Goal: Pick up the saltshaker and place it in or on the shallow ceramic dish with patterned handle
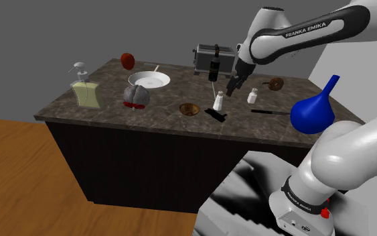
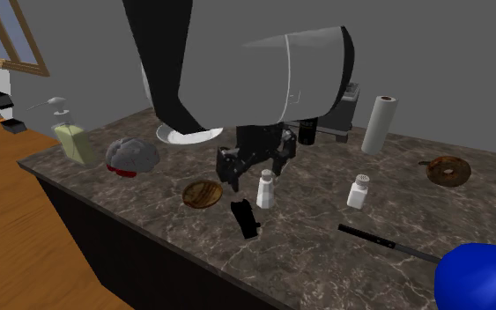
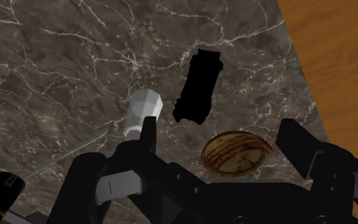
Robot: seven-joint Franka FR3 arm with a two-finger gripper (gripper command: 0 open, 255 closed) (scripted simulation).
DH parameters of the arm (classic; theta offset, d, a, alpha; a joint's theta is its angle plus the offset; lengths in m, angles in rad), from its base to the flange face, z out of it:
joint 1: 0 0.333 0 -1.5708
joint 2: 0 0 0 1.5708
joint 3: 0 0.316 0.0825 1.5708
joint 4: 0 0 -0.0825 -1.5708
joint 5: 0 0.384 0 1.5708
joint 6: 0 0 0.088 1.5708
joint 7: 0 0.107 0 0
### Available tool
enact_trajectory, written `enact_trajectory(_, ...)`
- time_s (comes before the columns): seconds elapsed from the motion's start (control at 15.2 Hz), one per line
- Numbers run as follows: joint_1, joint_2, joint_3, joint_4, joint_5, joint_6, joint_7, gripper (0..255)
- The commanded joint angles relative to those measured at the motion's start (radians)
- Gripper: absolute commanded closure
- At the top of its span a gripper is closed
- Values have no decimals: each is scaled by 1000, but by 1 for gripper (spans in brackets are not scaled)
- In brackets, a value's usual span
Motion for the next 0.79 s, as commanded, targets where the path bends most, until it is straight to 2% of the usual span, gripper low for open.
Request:
enact_trajectory(0.0, 6, 70, -47, 15, 12, 80, -56, 0)
enact_trajectory(0.26, 42, 222, -137, 56, 85, 226, -179, 0)
enact_trajectory(0.4, 70, 305, -183, 88, 154, 290, -262, 0)
enact_trajectory(0.53, 100, 392, -226, 128, 254, 343, -364, 0)
enact_trajectory(0.73, 105, 421, -227, 128, 284, 368, -386, 0)
